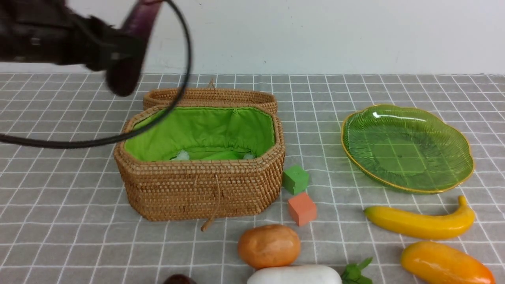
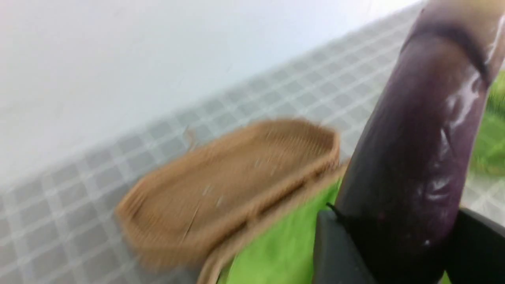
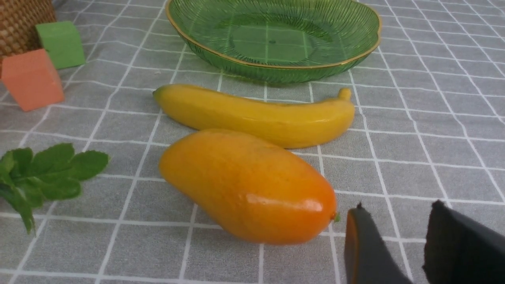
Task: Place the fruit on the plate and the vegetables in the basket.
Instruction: Use the left arm to grab an eggplant and put it into the left basket, then grab a mangosteen with your left arm and put it on the plate on the right
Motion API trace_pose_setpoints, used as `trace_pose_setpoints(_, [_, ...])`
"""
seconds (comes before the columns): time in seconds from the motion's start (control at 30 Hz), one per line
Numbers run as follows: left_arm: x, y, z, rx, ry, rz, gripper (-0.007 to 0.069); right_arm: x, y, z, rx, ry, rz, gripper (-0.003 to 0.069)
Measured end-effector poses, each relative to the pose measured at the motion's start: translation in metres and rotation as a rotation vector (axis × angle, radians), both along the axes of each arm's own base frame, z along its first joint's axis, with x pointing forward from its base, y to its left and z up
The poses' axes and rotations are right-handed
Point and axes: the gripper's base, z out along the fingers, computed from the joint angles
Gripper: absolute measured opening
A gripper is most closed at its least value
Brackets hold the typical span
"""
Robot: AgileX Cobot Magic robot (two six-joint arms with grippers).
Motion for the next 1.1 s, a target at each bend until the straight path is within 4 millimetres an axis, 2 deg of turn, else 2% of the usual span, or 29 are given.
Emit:
trace_pose_setpoints(0.1, [0.019,-0.025,-0.019,0.038,-0.028,0.015,0.0373,0.0,0.0,0.0,0.0,0.0,0.0,0.0242])
trace_pose_setpoints(0.23, [0.034,-0.047,-0.042,0.097,-0.045,0.028,0.0528,0.0,0.0,0.0,0.0,0.0,0.0,0.0242])
trace_pose_setpoints(0.37, [0.033,-0.054,-0.043,0.127,-0.061,-0.001,0.0623,0.0,0.0,0.0,0.0,0.0,0.0,0.0242])
trace_pose_setpoints(0.47, [0.029,-0.055,-0.04,0.123,-0.06,-0.019,0.0633,0.0,0.0,0.0,0.0,0.0,0.0,0.0242])
trace_pose_setpoints(0.57, [0.014,-0.058,-0.033,0.061,-0.013,-0.078,0.0619,0.0,0.0,0.0,0.0,0.0,0.0,0.0242])
trace_pose_setpoints(0.63, [-0.011,-0.066,-0.029,-0.051,0.141,-0.198,0.0586,0.0,0.0,0.0,0.0,0.0,0.0,0.0242])
trace_pose_setpoints(0.7, [-0.04,-0.074,-0.03,-0.084,0.358,-0.365,0.0567,0.0,0.0,0.0,0.0,0.0,0.0,0.0242])
trace_pose_setpoints(0.73, [-0.04,-0.073,-0.03,-0.075,0.355,-0.365,0.0566,0.0,0.0,0.0,0.0,0.0,0.0,0.0242])
trace_pose_setpoints(0.8, [-0.065,-0.072,-0.036,-0.026,0.591,-0.461,0.0561,0.0,0.0,0.0,0.0,0.0,0.0,0.0242])
trace_pose_setpoints(0.87, [-0.072,-0.069,-0.043,0.031,0.691,-0.448,0.056,0.0,0.0,0.0,0.0,0.0,0.0,0.0242])
trace_pose_setpoints(0.93, [-0.086,-0.065,-0.056,0.106,0.846,-0.335,0.056,0.0,0.0,0.0,0.0,0.0,0.0,0.0242])
trace_pose_setpoints(1.0, [-0.093,-0.066,-0.061,0.149,0.889,-0.294,0.056,0.0,0.0,0.0,0.0,0.0,0.0,0.0242])
trace_pose_setpoints(1.1, [-0.113,-0.074,-0.078,0.259,0.97,-0.261,0.056,0.0,0.0,0.0,0.0,0.0,0.0,0.0242])
